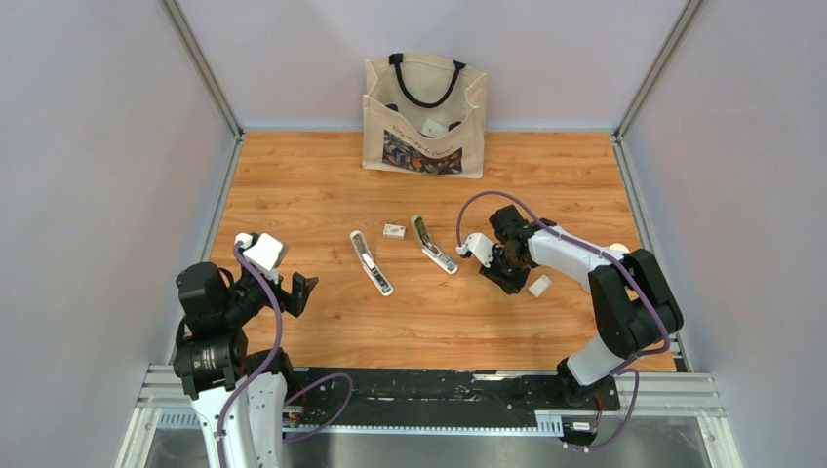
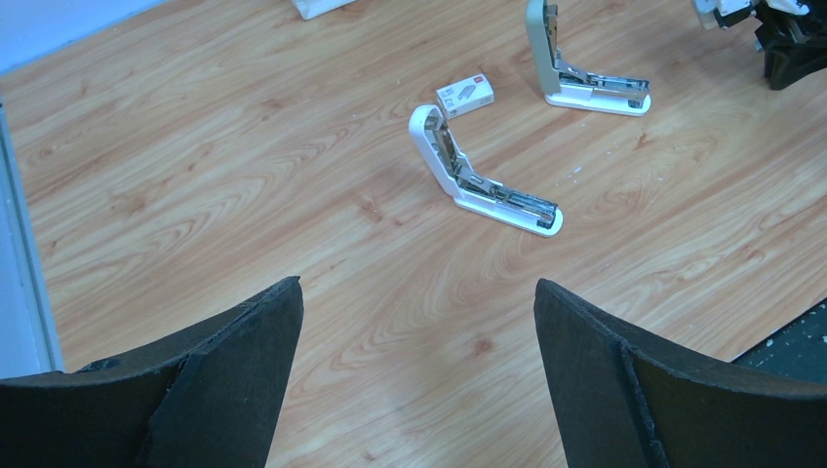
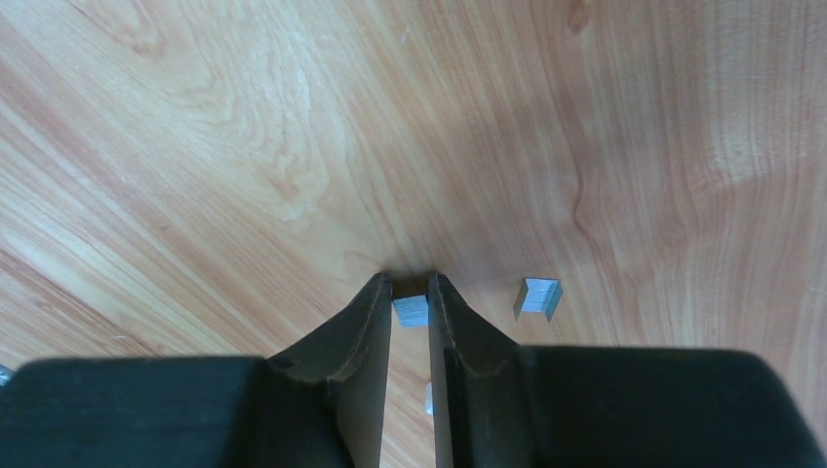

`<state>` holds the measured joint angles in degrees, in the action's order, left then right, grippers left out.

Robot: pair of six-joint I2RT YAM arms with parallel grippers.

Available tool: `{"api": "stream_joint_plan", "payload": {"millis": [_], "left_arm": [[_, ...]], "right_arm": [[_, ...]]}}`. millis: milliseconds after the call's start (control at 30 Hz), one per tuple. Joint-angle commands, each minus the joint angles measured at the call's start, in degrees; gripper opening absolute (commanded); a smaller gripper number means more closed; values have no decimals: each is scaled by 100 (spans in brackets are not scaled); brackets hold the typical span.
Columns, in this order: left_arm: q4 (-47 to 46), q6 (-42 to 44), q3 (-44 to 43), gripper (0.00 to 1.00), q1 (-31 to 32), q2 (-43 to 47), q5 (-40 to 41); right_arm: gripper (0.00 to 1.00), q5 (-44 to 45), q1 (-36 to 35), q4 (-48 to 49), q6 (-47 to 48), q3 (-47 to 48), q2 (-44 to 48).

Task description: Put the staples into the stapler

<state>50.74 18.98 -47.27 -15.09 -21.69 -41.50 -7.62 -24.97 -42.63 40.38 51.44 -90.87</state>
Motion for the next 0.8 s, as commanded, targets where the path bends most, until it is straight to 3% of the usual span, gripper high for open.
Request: {"api": "stream_joint_plan", "payload": {"millis": [0,400,767], "left_arm": [[-135,18,7,96,-73,16,-87],[-117,0,-20,96,-82,-19,-78],[-108,0,-19,96,-90,-10,-87]], "right_arm": [[24,-38,-25,185,145,50,-98],[31,-64,-25,141,295,-37,-10],[29,-82,-17,124,365,-29,-71]]}}
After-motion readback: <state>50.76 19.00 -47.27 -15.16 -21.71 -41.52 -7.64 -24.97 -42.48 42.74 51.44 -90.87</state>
